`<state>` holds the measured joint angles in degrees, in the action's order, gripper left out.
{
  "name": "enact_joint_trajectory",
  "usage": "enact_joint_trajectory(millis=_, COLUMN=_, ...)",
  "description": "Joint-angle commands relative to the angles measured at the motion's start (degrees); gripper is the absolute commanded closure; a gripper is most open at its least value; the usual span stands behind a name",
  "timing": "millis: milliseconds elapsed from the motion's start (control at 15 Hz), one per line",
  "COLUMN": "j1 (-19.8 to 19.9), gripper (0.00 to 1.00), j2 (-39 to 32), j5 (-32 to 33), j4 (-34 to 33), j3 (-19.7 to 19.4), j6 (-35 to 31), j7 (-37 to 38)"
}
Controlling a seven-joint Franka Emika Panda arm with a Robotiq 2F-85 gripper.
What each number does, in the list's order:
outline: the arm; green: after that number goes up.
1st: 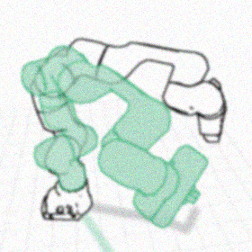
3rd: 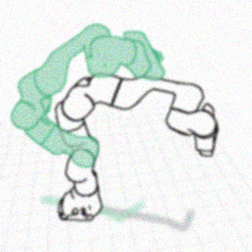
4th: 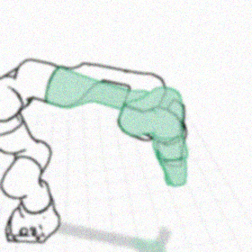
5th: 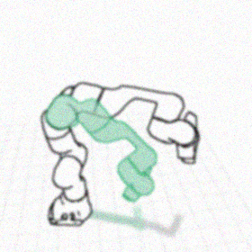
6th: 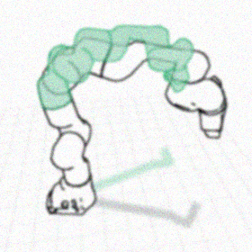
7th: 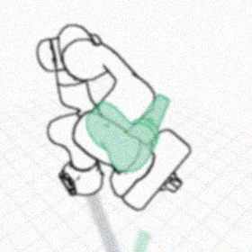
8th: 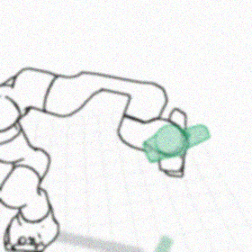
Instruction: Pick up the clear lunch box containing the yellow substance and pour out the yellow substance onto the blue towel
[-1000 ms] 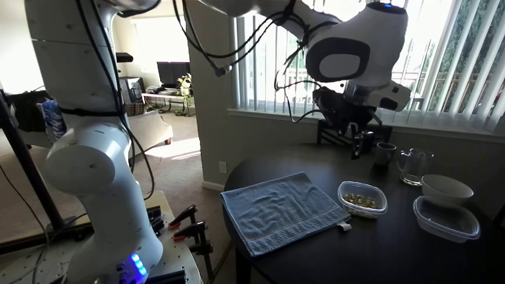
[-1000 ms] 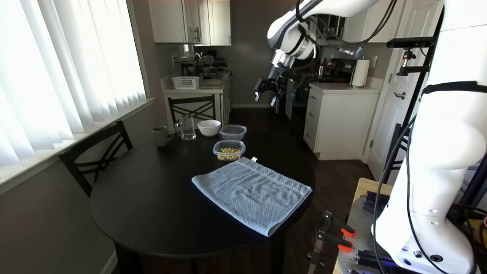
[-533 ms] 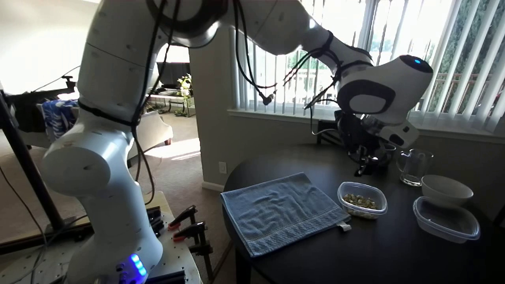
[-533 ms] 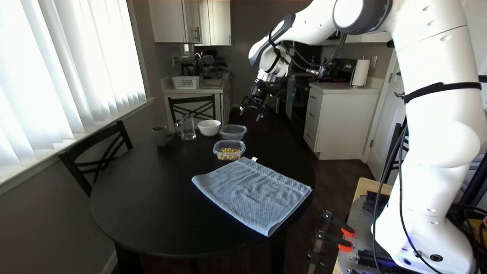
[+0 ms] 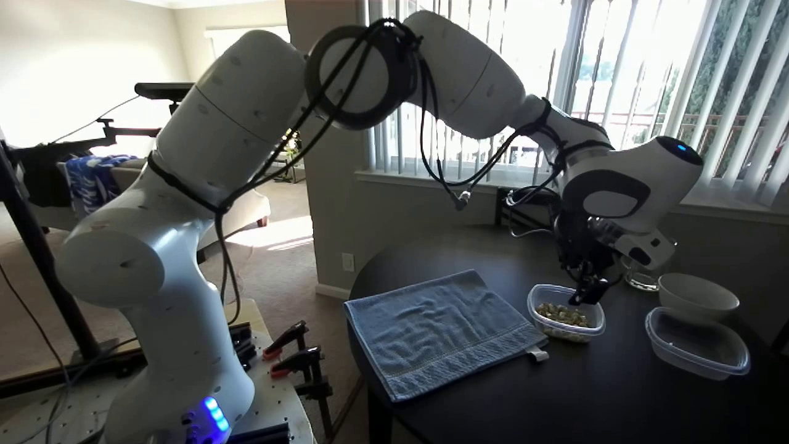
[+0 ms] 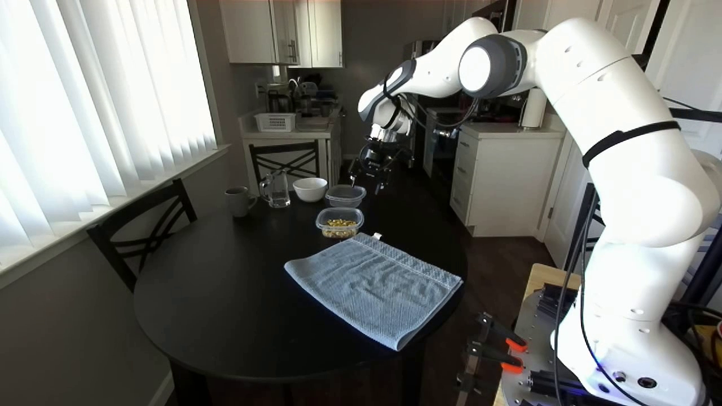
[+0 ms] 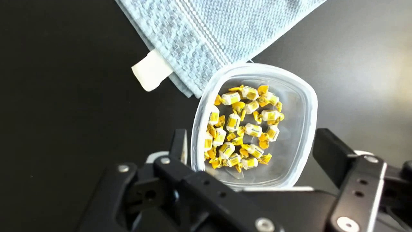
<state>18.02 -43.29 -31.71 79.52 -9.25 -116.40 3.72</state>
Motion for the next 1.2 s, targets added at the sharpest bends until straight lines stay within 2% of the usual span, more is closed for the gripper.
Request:
enact_joint_trajectory(millis=0, j1=0.9, gripper=0.0, j2=-5.2, j5=6.0, j4=-8.3, j3=0.8, j6=7.1, j7=5.5)
enact_joint_trajectory(millis=67, j1=1.3, gripper=0.0, j2=-2.6, j5=4.5, j4=-3.9, j3=1.8, j6=3.0, j7=3.3)
enact_joint_trajectory(millis=267, j1=1.3, gripper=0.0, j2=-4.9, j5=6.2, j4=-7.0, j3=1.7, j6=5.0, j7=4.5)
enact_joint_trajectory(millis=667, j1=1.2, gripper=0.0, j2=-5.2, j5=6.2, j4=-7.8, j3=1.9, j6=5.1, j7=4.9)
enact_joint_trajectory(millis=1133, j1=1.0, gripper=0.0, j2=-11.1, j5=6.3, j4=-12.0, j3=1.9, j6=6.8, j7=13.1)
